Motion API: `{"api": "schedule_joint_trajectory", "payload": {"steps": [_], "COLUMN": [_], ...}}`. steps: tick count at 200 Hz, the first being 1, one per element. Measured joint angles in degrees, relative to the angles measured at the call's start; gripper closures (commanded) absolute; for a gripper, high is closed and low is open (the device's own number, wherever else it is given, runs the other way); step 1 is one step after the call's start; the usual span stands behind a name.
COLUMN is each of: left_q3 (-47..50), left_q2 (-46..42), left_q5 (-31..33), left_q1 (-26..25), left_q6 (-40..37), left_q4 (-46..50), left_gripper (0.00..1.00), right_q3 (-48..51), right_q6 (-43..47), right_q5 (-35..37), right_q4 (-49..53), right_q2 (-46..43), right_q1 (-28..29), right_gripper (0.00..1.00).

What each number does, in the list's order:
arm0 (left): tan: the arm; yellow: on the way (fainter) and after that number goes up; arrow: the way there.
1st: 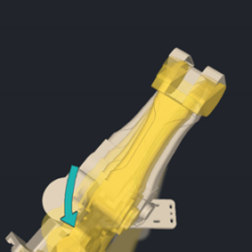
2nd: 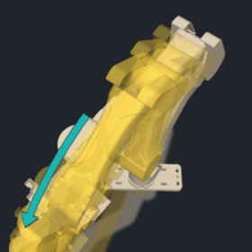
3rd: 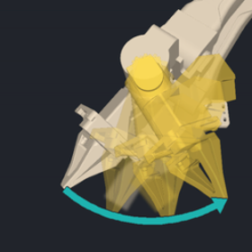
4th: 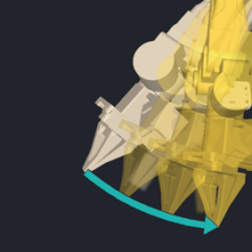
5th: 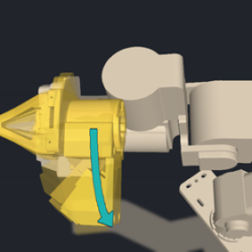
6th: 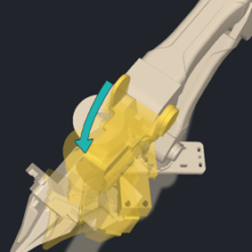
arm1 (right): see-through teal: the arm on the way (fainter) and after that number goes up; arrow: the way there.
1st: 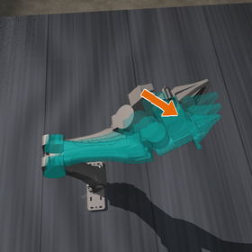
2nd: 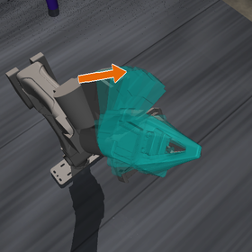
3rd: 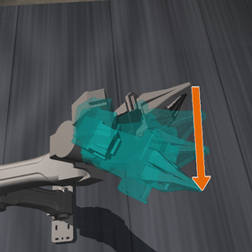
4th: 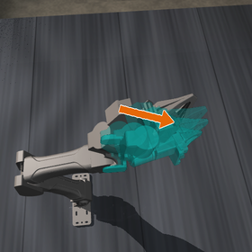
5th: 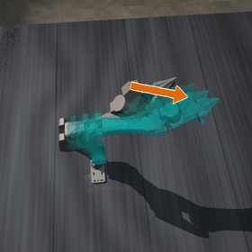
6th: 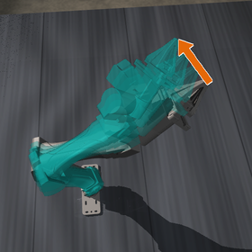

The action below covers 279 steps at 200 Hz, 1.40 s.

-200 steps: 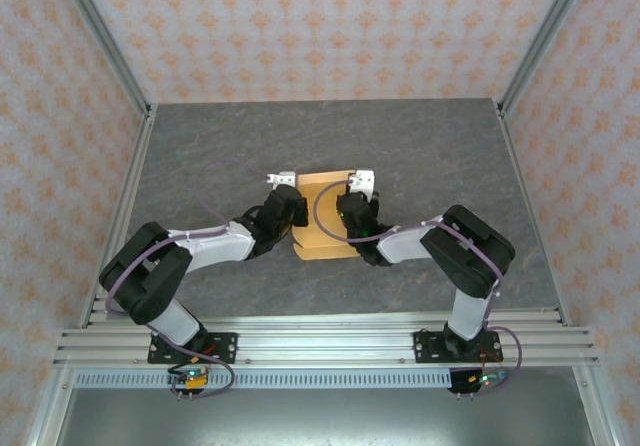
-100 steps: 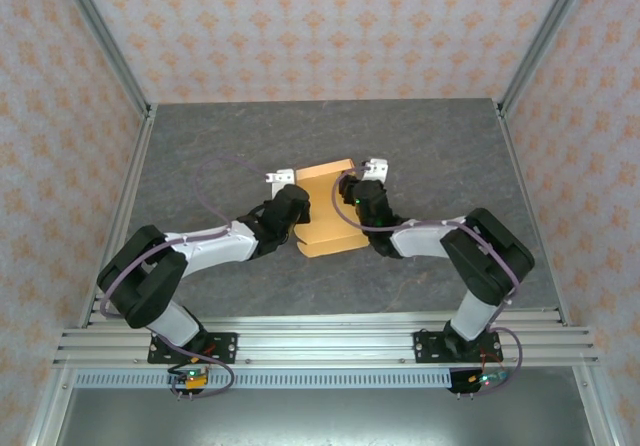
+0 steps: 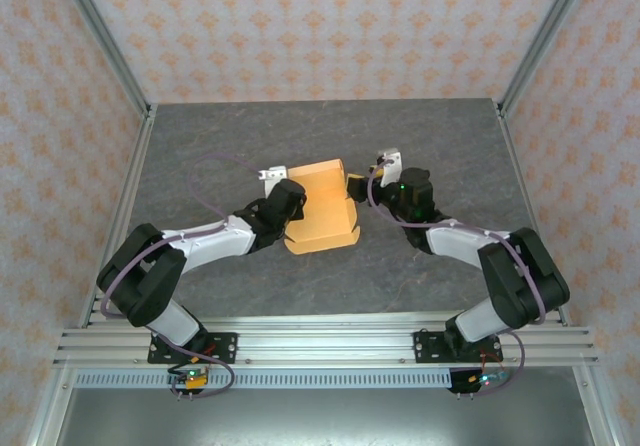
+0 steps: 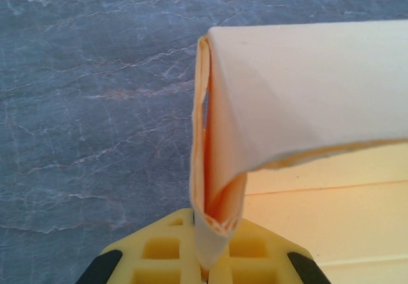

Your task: Fold the paper box

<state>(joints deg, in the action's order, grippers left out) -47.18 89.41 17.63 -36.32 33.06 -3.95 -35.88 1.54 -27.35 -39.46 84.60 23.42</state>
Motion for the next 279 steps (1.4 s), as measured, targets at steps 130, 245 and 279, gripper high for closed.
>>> {"api": "schedule_joint_trajectory", "payload": {"steps": [130, 245, 279], "left_q3": [0.02, -0.66, -0.66], "left_q2": [-3.37, -3.54, -3.54], "left_q5": [-26.67, -35.21, -34.32], "left_q1": [10.21, 10.34, 11.04], "left_q6": [-21.94, -26.71, -26.49], "left_q4": [-1.49, -2.29, -3.23], "left_gripper": [1.00, 1.00, 1.00], "right_q3": [-16.00, -16.79, -15.89], "right_q6": [32.28, 32.72, 27.32], "right_q5": [-23.61, -27.26, -24.81], "right_q4": [39.34, 41.03, 34.58], "right_q2": [2.62, 6.12, 7.17], "right_q1": [-4.83, -4.31, -2.67], "right_gripper": [0.11, 0.57, 0.66]}}
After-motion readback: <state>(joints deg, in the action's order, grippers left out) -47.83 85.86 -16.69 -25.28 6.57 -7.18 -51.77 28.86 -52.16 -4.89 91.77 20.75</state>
